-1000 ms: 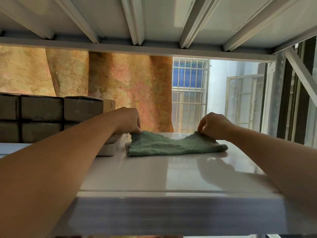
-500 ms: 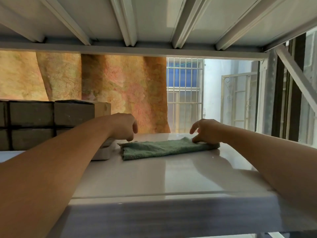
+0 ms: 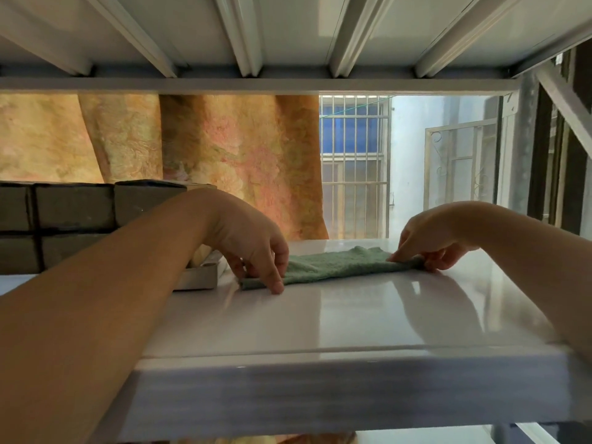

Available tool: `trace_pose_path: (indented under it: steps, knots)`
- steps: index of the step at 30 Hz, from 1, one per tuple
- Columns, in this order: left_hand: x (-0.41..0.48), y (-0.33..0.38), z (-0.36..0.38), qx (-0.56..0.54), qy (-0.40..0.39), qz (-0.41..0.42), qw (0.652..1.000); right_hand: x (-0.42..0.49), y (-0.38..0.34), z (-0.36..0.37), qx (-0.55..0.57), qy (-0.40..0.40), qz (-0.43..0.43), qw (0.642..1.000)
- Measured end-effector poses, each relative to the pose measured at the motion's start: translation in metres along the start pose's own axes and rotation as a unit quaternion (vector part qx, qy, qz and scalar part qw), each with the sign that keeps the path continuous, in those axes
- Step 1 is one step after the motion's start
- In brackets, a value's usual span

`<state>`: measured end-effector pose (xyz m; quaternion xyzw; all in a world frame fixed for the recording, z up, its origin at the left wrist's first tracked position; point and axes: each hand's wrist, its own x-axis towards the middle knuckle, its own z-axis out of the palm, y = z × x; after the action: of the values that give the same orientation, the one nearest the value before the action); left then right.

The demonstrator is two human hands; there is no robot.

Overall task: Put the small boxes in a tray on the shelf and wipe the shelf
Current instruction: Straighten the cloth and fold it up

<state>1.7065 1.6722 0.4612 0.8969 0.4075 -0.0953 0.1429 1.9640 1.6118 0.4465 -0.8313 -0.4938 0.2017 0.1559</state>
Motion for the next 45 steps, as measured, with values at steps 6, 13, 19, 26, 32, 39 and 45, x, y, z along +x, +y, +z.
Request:
trace_pose_path:
  steps: [6,13,19,26,32,39,45]
  knots:
    - [-0.001,-0.004,-0.004,-0.01,0.128,0.016,0.992,-0.005,-0.008,0.001,0.128,0.074,-0.059,0.987]
    - [0.002,-0.008,-0.009,0.002,0.329,0.069,0.942,-0.005,-0.004,-0.004,0.25,0.187,-0.139,0.94]
    - [0.002,-0.019,-0.014,-0.032,0.452,0.081,0.888,-0.006,-0.002,-0.011,0.47,0.063,-0.202,0.857]
    - [-0.006,-0.021,-0.015,-0.118,0.427,0.106,0.89,-0.016,-0.002,-0.022,0.289,0.08,-0.303,0.905]
    - [-0.007,-0.015,-0.018,-0.135,0.518,0.103,0.839,-0.02,-0.016,-0.013,0.085,0.276,-0.344,0.893]
    - [-0.017,0.037,-0.011,-0.195,0.491,0.243,0.813,-0.055,-0.053,0.004,0.246,0.22,-0.487,0.808]
    - [-0.014,0.049,-0.003,-0.255,0.5,0.264,0.784,-0.062,-0.056,0.01,0.344,0.188,-0.472,0.79]
